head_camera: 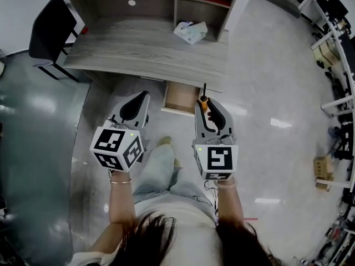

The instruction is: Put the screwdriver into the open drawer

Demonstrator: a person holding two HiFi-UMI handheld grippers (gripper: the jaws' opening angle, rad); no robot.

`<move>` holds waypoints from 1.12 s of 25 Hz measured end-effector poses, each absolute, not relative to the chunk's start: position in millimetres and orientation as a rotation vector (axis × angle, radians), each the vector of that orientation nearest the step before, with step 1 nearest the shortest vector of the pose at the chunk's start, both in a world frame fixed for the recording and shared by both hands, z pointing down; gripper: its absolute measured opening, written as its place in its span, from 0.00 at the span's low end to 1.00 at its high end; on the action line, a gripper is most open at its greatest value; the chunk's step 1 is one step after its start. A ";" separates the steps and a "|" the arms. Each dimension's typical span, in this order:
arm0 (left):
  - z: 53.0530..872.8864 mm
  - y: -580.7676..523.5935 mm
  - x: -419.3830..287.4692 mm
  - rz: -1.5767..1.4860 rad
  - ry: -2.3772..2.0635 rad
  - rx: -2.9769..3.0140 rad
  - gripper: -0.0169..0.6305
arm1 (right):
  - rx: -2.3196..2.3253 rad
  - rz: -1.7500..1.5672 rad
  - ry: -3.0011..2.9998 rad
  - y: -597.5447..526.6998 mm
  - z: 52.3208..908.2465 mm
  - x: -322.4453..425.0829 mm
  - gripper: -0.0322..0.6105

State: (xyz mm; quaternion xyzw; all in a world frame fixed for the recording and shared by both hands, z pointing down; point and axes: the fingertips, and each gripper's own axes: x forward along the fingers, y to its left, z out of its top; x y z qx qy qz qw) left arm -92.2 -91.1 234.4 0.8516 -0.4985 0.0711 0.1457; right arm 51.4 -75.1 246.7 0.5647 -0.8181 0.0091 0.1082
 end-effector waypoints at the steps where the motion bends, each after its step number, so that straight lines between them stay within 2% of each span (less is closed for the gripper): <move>1: 234.8 -96.4 -92.8 0.207 -1.433 2.456 0.06 | 1.663 0.029 -2.403 -78.8 248.8 51.7 0.21; 28: 294.1 -217.6 -142.5 0.269 -1.366 2.409 0.06 | 1.506 0.064 -2.253 -182.9 359.0 18.7 0.21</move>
